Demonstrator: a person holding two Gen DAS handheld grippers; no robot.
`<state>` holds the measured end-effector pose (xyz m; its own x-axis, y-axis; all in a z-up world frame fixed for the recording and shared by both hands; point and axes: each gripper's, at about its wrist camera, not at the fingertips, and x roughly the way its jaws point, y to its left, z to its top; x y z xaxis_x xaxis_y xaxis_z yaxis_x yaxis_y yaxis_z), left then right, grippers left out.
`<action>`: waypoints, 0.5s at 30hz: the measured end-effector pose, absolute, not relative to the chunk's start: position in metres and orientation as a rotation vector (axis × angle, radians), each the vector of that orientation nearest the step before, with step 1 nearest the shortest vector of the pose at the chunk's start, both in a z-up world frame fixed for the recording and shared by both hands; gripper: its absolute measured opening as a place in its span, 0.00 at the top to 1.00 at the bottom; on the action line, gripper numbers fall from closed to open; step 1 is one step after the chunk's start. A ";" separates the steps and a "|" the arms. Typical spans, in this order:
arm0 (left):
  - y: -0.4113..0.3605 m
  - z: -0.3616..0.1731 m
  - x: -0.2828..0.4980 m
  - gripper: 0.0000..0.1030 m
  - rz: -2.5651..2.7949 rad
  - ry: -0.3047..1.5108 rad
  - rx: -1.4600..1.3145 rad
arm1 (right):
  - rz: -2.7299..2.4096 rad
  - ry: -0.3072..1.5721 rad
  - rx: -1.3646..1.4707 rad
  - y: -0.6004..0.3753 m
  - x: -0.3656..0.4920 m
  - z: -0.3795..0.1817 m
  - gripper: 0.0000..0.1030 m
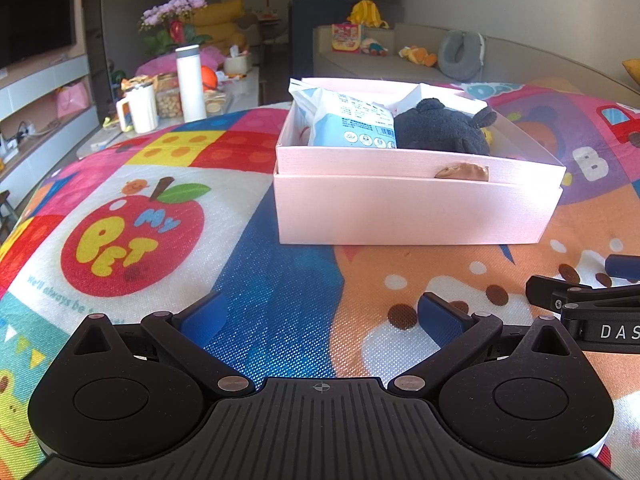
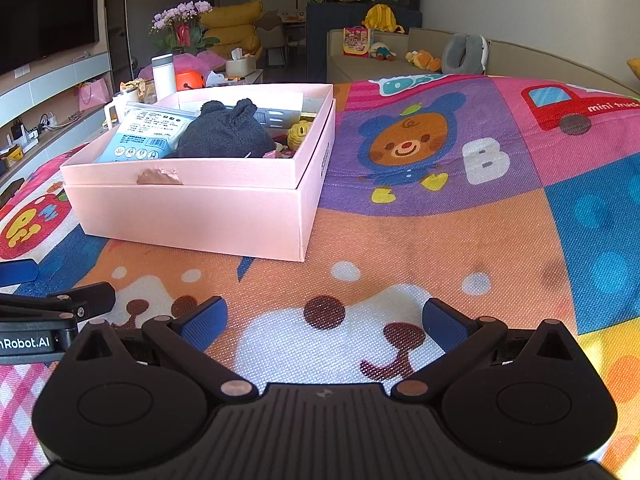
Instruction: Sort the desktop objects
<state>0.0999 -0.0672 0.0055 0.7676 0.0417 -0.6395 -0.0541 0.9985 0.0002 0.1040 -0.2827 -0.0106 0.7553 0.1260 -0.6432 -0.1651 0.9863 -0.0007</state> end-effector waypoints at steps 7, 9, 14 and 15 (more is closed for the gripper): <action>-0.067 0.005 0.101 0.00 0.052 0.694 -0.019 | 0.159 0.697 -0.058 -0.282 0.104 -0.011 0.00; -0.067 0.005 0.101 0.00 0.052 0.694 -0.018 | 0.159 0.697 -0.059 -0.283 0.103 -0.010 0.00; -0.067 0.006 0.100 0.00 0.052 0.694 -0.019 | 0.159 0.697 -0.059 -0.283 0.104 -0.010 0.00; -0.067 0.006 0.100 0.00 0.051 0.694 -0.020 | 0.159 0.697 -0.059 -0.283 0.104 -0.010 0.00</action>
<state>0.1002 -0.0667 0.0056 0.7676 0.0407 -0.6396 -0.0541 0.9985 -0.0014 0.1039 -0.2827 -0.0102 0.7550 0.1260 -0.6436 -0.1655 0.9862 -0.0010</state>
